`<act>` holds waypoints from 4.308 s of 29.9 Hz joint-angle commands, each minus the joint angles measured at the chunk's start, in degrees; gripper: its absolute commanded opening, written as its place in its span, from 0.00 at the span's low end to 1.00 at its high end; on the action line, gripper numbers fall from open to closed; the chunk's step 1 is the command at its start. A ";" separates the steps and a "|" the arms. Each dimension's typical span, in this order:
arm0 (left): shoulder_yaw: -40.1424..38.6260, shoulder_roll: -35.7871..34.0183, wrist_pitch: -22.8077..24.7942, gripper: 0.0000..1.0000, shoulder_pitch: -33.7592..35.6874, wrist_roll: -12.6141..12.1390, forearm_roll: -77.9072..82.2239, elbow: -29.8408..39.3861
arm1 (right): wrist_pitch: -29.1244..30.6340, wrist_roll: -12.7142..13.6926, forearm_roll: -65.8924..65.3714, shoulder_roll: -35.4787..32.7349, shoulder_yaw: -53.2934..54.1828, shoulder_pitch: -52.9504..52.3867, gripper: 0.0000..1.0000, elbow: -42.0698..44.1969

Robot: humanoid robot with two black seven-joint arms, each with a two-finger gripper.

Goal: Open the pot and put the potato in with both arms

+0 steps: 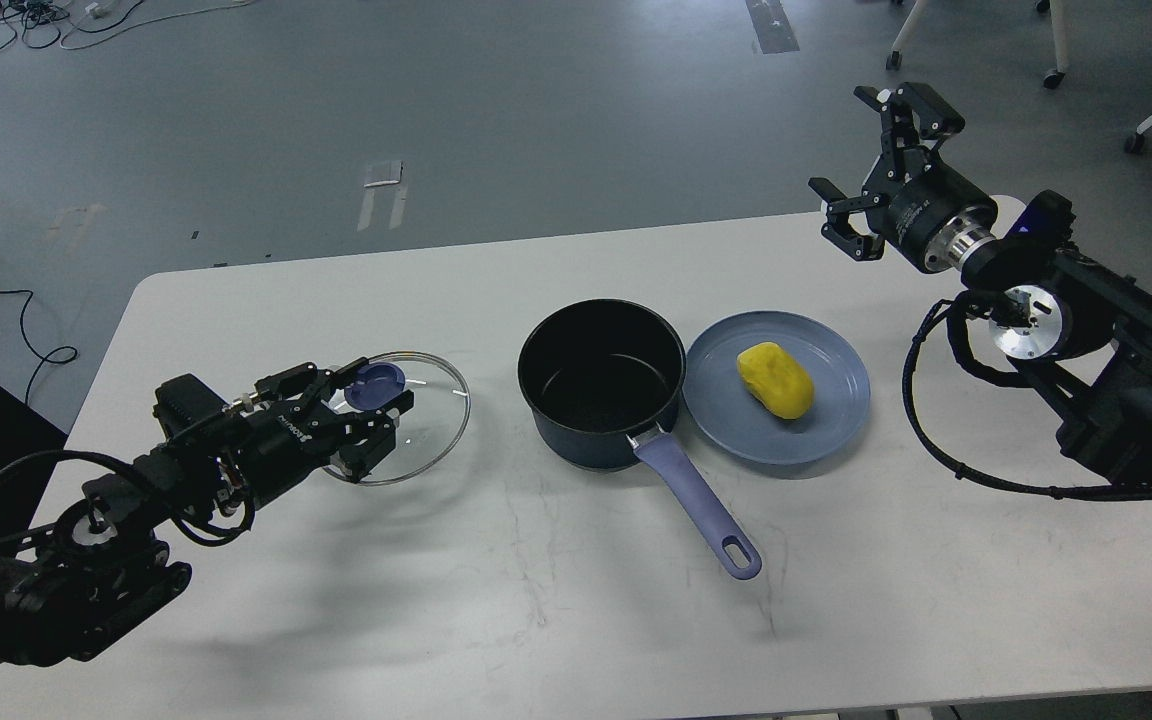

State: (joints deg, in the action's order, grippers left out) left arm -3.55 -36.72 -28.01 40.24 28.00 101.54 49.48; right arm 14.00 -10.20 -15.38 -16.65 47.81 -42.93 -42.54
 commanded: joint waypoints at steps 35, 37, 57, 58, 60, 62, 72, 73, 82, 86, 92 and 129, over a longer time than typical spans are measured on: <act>-0.05 2.71 0.01 0.98 0.10 0.00 -8.72 -2.55 | 0.06 0.09 0.08 -1.54 0.09 -0.31 1.00 -0.35; -0.05 2.18 0.01 0.98 1.94 0.00 -10.30 -2.29 | 0.06 0.09 0.08 -1.54 0.09 -0.40 1.00 -0.35; -1.28 3.58 21.47 0.98 25.05 0.00 -72.83 -2.28 | 0.15 0.00 -0.44 -1.80 -2.27 -2.33 1.00 -1.75; -1.63 3.76 22.98 0.98 25.24 0.00 -75.41 -2.28 | 0.24 0.00 -0.44 -1.81 -2.54 -2.33 1.00 -1.84; -3.99 4.63 26.67 0.98 25.33 -3.80 -81.89 -2.28 | 0.24 -0.09 -0.44 -2.24 -3.24 -2.33 1.00 -2.28; -7.50 5.86 29.66 0.98 25.07 -7.93 -86.30 -2.28 | 0.24 0.00 -0.53 -2.68 -4.03 -2.33 1.00 -2.63; -21.40 11.05 40.31 0.98 18.48 -19.20 -93.62 -2.28 | 0.33 -0.17 -3.51 -2.95 -7.73 -4.00 1.00 -2.72; -22.80 11.49 41.18 0.98 17.25 -20.43 -94.50 -2.28 | 0.33 -0.26 -3.96 -2.95 -7.82 -4.00 1.00 -2.72; -27.91 14.22 45.49 0.98 12.76 -24.05 -95.65 -2.20 | 0.33 -0.26 -4.05 -2.86 -7.82 -4.00 1.00 -3.16; -28.09 14.75 46.38 0.98 12.41 -23.87 -95.73 -2.20 | 0.24 -0.26 -4.05 -2.95 -7.99 -4.18 1.00 -3.16; -28.09 14.66 49.19 0.98 12.32 -24.22 -98.55 -2.20 | 0.24 -0.35 -4.40 -4.88 -8.26 -5.14 1.00 -3.69; -27.65 11.50 51.12 0.98 11.62 -23.69 -98.46 -1.76 | -17.60 -15.38 -56.78 -8.84 -28.47 -11.65 1.00 -3.77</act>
State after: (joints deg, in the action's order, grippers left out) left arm -31.22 -25.21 23.12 51.86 4.29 3.06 47.72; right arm -3.14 -25.57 -72.08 -25.45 19.47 -53.92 -46.37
